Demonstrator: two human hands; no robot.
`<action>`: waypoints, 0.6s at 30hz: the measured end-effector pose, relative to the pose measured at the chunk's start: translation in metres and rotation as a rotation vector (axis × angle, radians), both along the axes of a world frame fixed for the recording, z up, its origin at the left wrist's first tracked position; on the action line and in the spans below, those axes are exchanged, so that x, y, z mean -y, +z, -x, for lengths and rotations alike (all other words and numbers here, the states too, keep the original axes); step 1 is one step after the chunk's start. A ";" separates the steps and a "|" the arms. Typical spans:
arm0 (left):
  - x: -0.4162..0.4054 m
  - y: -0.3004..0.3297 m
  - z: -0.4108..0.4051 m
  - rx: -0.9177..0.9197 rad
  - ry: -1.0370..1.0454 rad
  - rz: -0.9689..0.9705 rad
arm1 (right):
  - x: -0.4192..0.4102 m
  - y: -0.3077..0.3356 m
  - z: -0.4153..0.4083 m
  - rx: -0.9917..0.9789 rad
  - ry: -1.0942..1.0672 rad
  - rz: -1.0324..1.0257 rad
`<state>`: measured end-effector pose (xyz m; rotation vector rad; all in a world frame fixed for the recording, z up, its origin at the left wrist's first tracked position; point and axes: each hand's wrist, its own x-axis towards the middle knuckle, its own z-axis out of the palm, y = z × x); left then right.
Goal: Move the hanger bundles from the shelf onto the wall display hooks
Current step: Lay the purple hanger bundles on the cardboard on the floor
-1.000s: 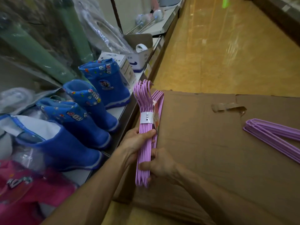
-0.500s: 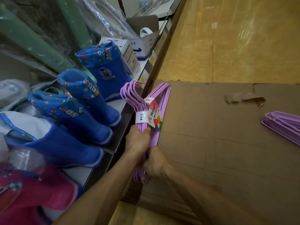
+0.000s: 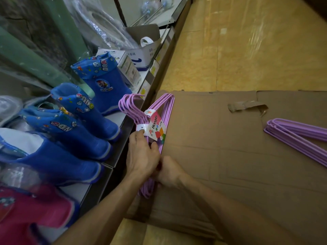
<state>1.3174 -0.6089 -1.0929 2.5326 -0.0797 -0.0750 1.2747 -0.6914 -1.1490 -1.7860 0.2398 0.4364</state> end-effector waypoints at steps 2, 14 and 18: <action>0.005 0.009 0.009 0.057 -0.043 0.025 | 0.023 0.001 0.007 0.024 -0.055 0.038; 0.076 0.044 0.057 -0.057 -0.470 0.401 | 0.192 0.041 0.124 0.162 -0.418 0.064; 0.108 0.049 0.070 -0.130 -0.585 0.419 | 0.232 0.059 0.171 0.176 -0.438 0.141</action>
